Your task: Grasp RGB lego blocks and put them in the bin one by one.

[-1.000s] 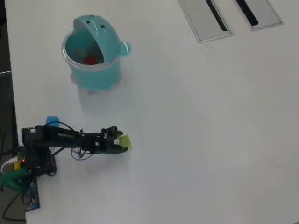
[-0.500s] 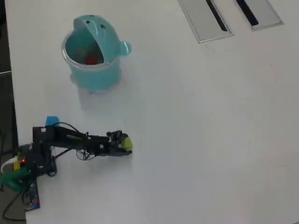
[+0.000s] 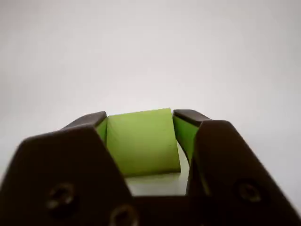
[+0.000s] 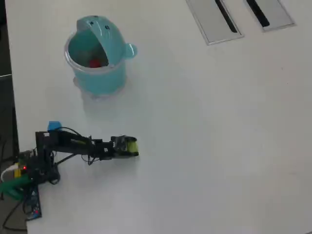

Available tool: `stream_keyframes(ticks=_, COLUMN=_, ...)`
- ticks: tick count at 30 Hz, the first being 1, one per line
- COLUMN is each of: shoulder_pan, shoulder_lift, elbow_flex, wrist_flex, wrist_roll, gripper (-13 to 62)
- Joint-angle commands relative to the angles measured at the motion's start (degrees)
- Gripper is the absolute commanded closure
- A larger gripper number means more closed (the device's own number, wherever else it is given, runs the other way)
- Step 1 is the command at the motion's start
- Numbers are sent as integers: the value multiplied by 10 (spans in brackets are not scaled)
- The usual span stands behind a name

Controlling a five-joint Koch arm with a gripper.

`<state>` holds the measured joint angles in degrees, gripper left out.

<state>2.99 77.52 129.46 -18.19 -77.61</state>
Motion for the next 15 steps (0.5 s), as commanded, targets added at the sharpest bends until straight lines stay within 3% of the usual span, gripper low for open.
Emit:
stream_keyframes(ticks=1, shoulder_pan=-9, shoulder_lift=17, elbow_flex=-11, wrist_flex=-42, wrist_roll=33, gripper=330)
stream_keyframes(ticks=15, shoulder_pan=-62, shoulder_lift=119, elbow_flex=-36, wrist_flex=-57, wrist_roll=69, gripper=352)
